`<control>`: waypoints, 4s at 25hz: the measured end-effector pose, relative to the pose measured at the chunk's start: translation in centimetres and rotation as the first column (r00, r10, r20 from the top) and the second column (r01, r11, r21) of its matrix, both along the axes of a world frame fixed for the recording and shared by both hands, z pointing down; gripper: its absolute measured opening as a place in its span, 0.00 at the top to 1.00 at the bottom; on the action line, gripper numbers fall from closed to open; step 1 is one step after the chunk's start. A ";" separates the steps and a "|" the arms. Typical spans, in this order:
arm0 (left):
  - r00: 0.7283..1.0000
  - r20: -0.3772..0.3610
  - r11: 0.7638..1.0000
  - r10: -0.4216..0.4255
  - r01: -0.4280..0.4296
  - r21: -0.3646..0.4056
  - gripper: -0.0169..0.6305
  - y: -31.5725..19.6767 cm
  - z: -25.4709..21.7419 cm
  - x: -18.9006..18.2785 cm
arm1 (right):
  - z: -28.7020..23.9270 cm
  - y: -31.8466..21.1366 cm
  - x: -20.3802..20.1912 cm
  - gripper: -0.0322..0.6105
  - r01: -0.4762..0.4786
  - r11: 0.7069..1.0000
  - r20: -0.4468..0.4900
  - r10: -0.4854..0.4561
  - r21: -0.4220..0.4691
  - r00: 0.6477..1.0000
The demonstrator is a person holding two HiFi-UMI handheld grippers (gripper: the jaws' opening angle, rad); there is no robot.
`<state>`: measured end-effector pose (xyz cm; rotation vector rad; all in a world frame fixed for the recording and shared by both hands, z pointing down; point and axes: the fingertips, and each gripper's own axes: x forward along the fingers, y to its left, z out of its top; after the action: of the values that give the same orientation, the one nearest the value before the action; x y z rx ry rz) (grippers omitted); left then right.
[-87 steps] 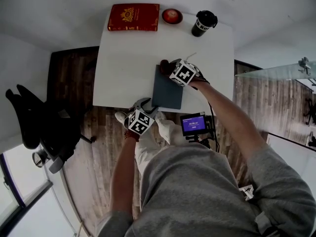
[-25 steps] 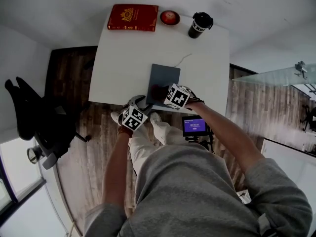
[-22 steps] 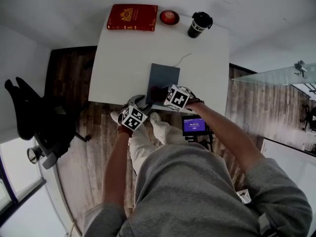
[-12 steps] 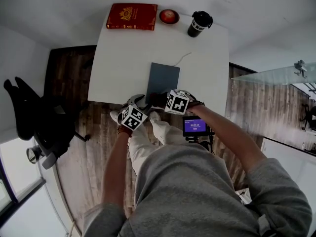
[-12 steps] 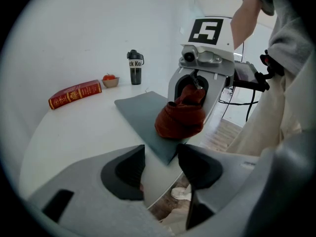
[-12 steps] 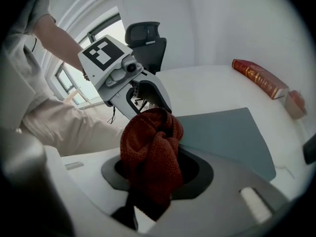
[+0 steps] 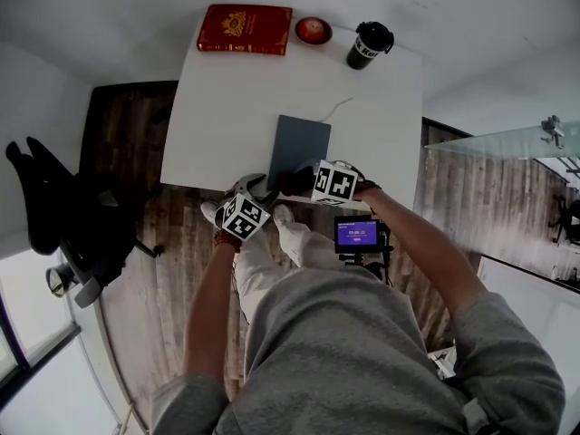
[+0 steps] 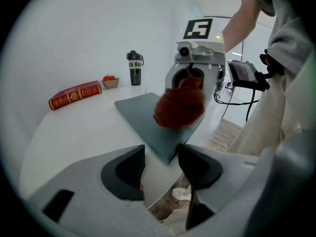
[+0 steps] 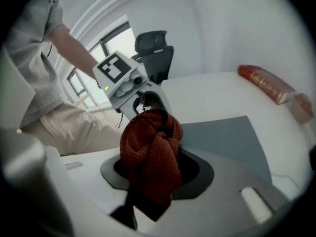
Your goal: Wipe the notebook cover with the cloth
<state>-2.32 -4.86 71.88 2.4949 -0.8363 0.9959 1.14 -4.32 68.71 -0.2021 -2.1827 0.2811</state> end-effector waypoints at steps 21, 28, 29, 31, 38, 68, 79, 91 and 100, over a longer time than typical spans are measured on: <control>1.000 0.002 1.000 -0.004 0.004 -0.002 0.65 -0.3 0.0 0.0 | 2.1 -18.2 8.6 0.67 -0.460 0.863 -0.112 0.488 0.208 0.865; 1.000 0.005 1.000 -0.008 0.008 0.006 0.65 -0.3 0.1 -0.1 | 2.3 -17.9 8.3 0.69 -0.447 0.873 -0.130 0.474 0.194 0.871; 1.000 0.005 1.000 -0.008 0.008 0.005 0.64 -0.3 0.1 -0.1 | 2.2 -17.9 8.3 0.69 -0.450 0.871 -0.125 0.477 0.195 0.870; 1.000 0.005 1.000 -0.008 0.008 0.005 0.64 -0.2 0.1 -0.1 | 2.1 -17.8 8.4 0.70 -0.458 0.864 -0.115 0.486 0.207 0.866; 1.000 0.004 1.000 -0.008 0.008 0.005 0.64 -0.2 0.1 -0.1 | 2.0 -17.6 8.3 0.71 -0.466 0.842 -0.103 0.507 0.272 0.856; 1.000 0.003 1.000 -0.009 0.009 0.000 0.65 -0.1 0.0 -0.1 | 1.6 -14.9 7.3 0.75 -0.392 0.847 -0.138 0.464 0.360 0.875; 1.000 0.005 1.000 -0.008 0.008 0.004 0.65 -0.1 0.0 -0.3 | 1.6 -12.2 6.6 0.74 -0.374 0.870 -0.119 0.429 0.322 0.895; 1.000 0.003 1.000 -0.007 0.007 -0.001 0.65 -0.2 0.1 -0.2 | 1.6 -5.1 5.4 0.70 -0.307 0.944 -0.043 0.314 0.123 0.948; 1.000 -0.008 1.000 -0.012 0.012 -0.019 0.65 -0.2 0.0 -0.1 | 1.1 -0.1 5.0 0.70 -0.167 0.986 0.001 0.167 -0.026 0.986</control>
<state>-2.41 -5.05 71.84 2.4736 -0.8351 0.9841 6.12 -4.38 69.80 -0.0336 -2.2038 0.4030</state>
